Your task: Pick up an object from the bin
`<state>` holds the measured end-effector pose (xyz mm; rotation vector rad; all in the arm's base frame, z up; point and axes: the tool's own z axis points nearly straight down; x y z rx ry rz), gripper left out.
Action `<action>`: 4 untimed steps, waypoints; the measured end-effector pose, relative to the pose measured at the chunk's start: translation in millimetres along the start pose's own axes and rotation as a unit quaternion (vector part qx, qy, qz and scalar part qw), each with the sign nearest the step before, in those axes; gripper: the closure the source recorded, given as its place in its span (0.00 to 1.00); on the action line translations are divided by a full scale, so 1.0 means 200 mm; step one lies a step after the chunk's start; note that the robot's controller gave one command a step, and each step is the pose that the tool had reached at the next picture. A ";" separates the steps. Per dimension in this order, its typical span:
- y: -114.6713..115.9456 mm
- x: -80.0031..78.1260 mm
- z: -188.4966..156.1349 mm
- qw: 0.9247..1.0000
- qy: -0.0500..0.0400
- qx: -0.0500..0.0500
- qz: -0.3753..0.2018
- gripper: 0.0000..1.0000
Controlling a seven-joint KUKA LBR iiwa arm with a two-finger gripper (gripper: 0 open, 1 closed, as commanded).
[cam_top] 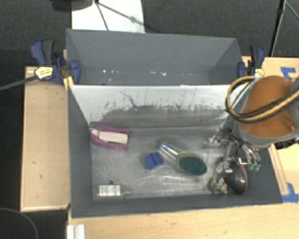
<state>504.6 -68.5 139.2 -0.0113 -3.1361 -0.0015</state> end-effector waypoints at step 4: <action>0.21 -0.13 -0.57 0.988 -0.007 0.001 -0.156 1.00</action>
Offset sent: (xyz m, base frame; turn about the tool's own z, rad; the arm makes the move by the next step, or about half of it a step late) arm 0.0028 0.0523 -0.0692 -0.0253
